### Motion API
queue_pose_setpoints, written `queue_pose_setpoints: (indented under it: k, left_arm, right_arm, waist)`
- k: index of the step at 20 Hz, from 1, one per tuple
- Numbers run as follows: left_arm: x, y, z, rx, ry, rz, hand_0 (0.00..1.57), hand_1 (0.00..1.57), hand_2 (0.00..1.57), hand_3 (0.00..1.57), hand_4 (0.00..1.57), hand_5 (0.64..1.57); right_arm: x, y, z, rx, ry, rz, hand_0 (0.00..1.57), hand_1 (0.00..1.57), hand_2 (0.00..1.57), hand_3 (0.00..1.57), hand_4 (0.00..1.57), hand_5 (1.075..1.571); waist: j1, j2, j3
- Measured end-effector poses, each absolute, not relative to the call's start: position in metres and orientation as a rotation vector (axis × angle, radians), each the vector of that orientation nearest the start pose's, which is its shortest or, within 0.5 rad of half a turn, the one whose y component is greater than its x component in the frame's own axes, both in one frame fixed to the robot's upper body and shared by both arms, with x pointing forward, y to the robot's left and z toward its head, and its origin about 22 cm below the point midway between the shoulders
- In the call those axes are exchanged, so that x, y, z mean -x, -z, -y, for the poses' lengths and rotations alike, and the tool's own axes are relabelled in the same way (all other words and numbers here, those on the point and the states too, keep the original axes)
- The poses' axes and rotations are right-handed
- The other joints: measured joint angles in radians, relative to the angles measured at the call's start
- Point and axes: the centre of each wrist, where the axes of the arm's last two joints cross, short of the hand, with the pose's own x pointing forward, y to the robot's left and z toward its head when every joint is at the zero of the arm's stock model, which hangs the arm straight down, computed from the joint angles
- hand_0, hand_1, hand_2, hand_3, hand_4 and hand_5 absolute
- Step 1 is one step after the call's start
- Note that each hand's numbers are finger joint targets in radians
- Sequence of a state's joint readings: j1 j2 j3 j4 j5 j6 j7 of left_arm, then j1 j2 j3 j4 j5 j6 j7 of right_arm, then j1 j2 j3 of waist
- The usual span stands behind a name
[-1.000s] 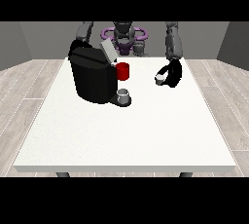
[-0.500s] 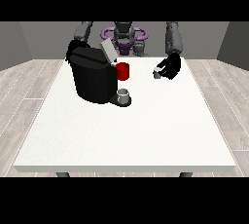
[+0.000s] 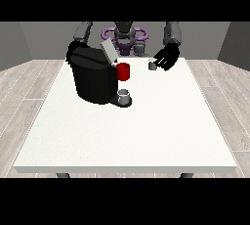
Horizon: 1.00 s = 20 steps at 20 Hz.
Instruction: Insert the coffee pod into the coffee machine and close the lid
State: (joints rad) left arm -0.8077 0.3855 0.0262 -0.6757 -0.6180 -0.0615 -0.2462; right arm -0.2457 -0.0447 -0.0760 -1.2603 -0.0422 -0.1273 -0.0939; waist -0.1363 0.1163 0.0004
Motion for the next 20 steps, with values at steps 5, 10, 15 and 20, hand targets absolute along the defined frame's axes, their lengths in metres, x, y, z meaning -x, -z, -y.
queue_pose_setpoints:
  k: [5,10,15,20]
  left_arm:
    - [-0.430,-0.113,-0.298,-0.624,0.925,1.564,1.27,1.27,1.34,1.29,0.55,1.571]
    - [-0.441,-0.148,-0.286,-0.647,0.918,1.605,1.02,1.02,1.21,1.23,0.50,1.571]
    - [-0.449,-0.184,-0.287,-0.677,0.854,1.641,1.24,1.24,1.26,1.20,0.48,1.571]
    - [-0.453,-0.209,-0.283,-0.692,0.829,1.673,1.28,1.28,1.34,1.28,0.52,1.571]
  right_arm:
    - [-0.303,0.005,0.222,0.059,0.062,1.599,0.00,0.00,0.00,0.00,0.50,1.571]
    - [-0.309,-0.001,0.218,0.042,0.056,1.617,0.00,0.00,0.00,0.00,0.53,1.571]
    - [-0.311,-0.012,0.211,0.035,0.023,1.647,0.00,0.00,0.00,0.00,0.51,1.571]
    - [-0.315,-0.025,0.202,0.033,0.019,1.683,0.00,0.00,0.00,0.00,0.55,1.571]
  waist:
    - [-0.034,0.009,-0.0003]
    - [-0.057,0.015,-0.0003]
    - [-0.100,0.036,-0.0003]
    - [-0.128,0.070,-0.0001]
